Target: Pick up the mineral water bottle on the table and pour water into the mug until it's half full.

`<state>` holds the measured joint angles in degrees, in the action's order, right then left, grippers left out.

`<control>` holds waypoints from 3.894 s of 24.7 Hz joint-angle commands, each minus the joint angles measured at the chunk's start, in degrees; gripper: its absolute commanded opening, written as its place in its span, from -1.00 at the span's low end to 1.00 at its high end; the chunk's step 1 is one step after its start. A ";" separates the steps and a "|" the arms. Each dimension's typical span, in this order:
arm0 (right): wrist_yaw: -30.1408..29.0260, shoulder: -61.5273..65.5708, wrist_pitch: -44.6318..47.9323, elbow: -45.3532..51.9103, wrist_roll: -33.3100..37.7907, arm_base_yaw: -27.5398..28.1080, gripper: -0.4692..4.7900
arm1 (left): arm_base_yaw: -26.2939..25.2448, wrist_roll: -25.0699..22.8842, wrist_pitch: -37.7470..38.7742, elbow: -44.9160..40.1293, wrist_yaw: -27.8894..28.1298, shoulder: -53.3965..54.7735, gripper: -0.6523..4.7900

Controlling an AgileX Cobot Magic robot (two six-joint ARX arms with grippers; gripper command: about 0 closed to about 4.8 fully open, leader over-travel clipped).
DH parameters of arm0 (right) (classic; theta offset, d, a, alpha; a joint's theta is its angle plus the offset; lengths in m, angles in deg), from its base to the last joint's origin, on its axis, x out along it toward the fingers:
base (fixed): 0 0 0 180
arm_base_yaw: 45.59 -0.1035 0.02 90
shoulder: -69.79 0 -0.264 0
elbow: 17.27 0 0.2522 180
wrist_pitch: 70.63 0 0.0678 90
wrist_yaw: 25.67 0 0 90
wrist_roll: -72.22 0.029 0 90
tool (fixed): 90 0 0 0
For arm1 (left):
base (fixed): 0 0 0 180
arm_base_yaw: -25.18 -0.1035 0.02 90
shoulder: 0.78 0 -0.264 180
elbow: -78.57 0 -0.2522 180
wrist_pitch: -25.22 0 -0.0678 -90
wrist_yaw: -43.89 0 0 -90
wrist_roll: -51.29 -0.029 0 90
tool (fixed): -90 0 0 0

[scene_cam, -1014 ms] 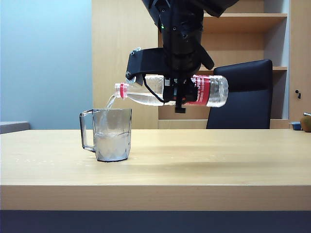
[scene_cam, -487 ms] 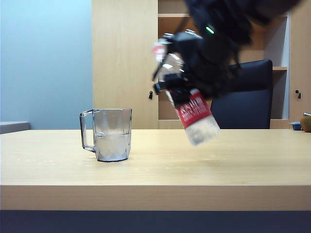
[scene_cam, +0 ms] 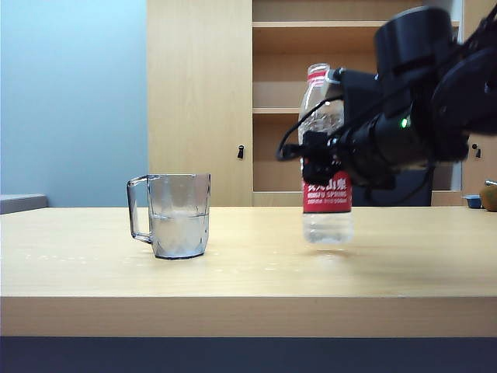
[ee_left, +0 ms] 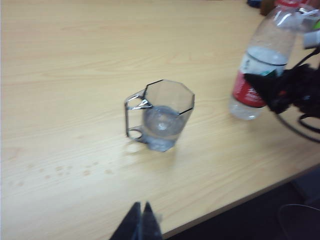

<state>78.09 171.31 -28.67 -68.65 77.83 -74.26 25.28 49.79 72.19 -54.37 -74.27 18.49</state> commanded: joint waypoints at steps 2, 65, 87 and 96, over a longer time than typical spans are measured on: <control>-1.66 4.61 7.89 -0.15 -0.26 -0.20 0.26 | 0.00 0.00 -1.88 0.20 -4.24 -0.02 -0.78; 23.61 -101.59 -68.65 15.30 0.37 -51.39 -0.86 | -0.04 13.88 -24.06 -26.25 31.08 -19.06 -0.78; 23.52 -101.57 -77.16 22.23 -6.05 -51.71 -0.86 | -0.02 1.07 -31.87 -32.76 26.84 -19.08 -0.78; 23.58 -101.57 -78.62 23.52 -5.66 -51.71 -0.86 | -0.02 1.07 -31.87 -32.76 26.86 -19.08 -0.78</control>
<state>101.63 69.82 -107.55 -44.92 71.95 -125.88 25.28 51.00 40.52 -87.31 -47.17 -0.66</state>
